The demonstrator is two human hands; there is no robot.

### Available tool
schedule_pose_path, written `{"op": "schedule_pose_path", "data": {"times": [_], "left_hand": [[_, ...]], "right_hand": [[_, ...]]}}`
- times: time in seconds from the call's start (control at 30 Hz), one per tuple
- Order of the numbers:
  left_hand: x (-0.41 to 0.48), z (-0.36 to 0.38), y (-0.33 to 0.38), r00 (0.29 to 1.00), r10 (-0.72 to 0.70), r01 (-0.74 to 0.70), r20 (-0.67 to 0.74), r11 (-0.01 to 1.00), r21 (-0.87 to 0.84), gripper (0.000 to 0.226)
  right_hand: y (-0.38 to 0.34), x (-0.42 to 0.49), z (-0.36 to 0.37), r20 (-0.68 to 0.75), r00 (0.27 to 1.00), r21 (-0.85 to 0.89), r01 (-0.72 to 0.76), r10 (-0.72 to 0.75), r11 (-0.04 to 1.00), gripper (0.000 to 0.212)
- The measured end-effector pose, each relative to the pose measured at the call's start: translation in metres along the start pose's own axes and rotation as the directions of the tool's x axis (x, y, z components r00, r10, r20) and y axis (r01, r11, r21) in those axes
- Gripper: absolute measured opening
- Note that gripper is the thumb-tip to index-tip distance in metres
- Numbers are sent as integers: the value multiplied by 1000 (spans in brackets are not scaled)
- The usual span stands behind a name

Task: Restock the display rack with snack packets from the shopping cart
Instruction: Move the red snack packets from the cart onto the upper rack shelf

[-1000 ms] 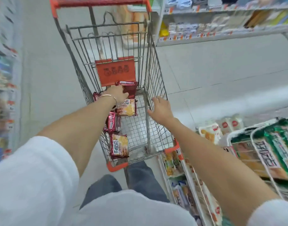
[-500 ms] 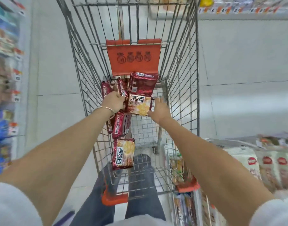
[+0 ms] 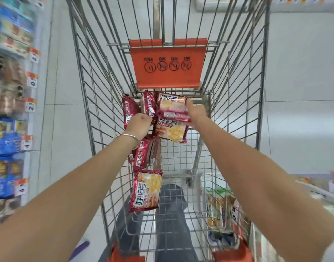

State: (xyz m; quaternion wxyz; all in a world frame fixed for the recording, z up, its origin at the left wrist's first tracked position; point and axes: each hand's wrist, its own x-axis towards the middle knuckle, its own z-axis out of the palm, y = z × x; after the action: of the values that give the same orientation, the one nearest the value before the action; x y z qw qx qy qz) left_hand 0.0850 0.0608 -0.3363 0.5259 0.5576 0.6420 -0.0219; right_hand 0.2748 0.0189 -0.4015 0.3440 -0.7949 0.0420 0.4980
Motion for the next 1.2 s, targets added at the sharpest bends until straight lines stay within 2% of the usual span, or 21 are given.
{"op": "schedule_pose_path", "data": {"times": [0.07, 0.1, 0.2, 0.3, 0.37, 0.43, 0.47, 0.5, 0.53, 0.57, 0.6, 0.63, 0.7, 0.8, 0.87, 0.9, 1.03, 1.13, 1.2], "left_hand": [[-3, 3, -3, 999, -41, 41, -2, 999, -36, 37], [-5, 4, -4, 998, -55, 55, 2, 997, -60, 36], [-10, 4, -4, 996, -86, 87, 14, 989, -122, 37], [-14, 2, 0, 995, -100, 100, 5, 980, -170, 37], [-17, 0, 4, 996, -59, 49, -66, 988, -147, 34], [-22, -5, 11, 989, 16, -31, -150, 995, -99, 21], [-26, -7, 17, 984, 80, -93, -158, 992, -82, 14], [-31, -10, 22, 980, 151, -159, -127, 985, -58, 17], [-32, -12, 24, 970, 230, -231, -74, 973, -3, 34], [-34, -13, 26, 962, 275, -274, 3, 959, 76, 63], [-31, -11, 25, 955, 279, -292, 104, 945, 149, 91], [-35, -8, 26, 943, 256, -297, 214, 935, 194, 106], [-36, 0, 21, 918, 165, -264, 361, 933, 245, 109], [-39, 7, 15, 940, 122, -217, 319, 935, 282, 74], [-36, 7, 9, 956, 63, -127, 286, 969, 211, 49], [-37, 6, 6, 965, 17, -57, 263, 987, 147, 45], [-30, -5, -8, 983, -158, 170, 98, 976, -133, 50], [-26, -12, -14, 975, -221, 221, 33, 930, -294, 50], [-22, -12, -16, 973, -231, 222, 7, 926, -306, 56]], "right_hand": [[12, -16, -2, 93, 993, 148, -83, 70, 986, 28], [18, -20, -4, 100, 992, 204, -98, 79, 974, 22], [29, -30, -9, 38, 995, 325, -100, 92, 940, 27], [37, -45, -23, 109, 991, 399, -115, 78, 910, 50], [38, -52, -36, 139, 989, 356, -91, 44, 930, 57], [26, -63, -48, 131, 991, 246, 1, -34, 969, 66], [19, -68, -53, 134, 987, 169, 66, -89, 983, 70], [9, -74, -58, 166, 976, 84, 126, -138, 988, 76], [1, -80, -61, 233, 956, 1, 185, -180, 983, 83], [-6, -85, -61, 320, 924, -82, 246, -208, 966, 92], [-12, -89, -60, 404, 888, -154, 303, -220, 940, 102], [-17, -94, -58, 476, 850, -202, 354, -224, 913, 110], [-22, -96, -52, 540, 810, -235, 404, -227, 884, 115], [-24, -94, -48, 566, 791, -229, 421, -231, 878, 108], [-22, -87, -50, 540, 808, -185, 389, -237, 903, 95], [-21, -83, -51, 496, 830, -138, 365, -255, 921, 86], [-12, -62, -61, 259, 933, -11, 260, -249, 965, 57], [-3, -50, -62, 238, 961, 1, 145, -141, 989, 47], [-1, -50, -60, 243, 965, -17, 103, -96, 995, 26]]}}
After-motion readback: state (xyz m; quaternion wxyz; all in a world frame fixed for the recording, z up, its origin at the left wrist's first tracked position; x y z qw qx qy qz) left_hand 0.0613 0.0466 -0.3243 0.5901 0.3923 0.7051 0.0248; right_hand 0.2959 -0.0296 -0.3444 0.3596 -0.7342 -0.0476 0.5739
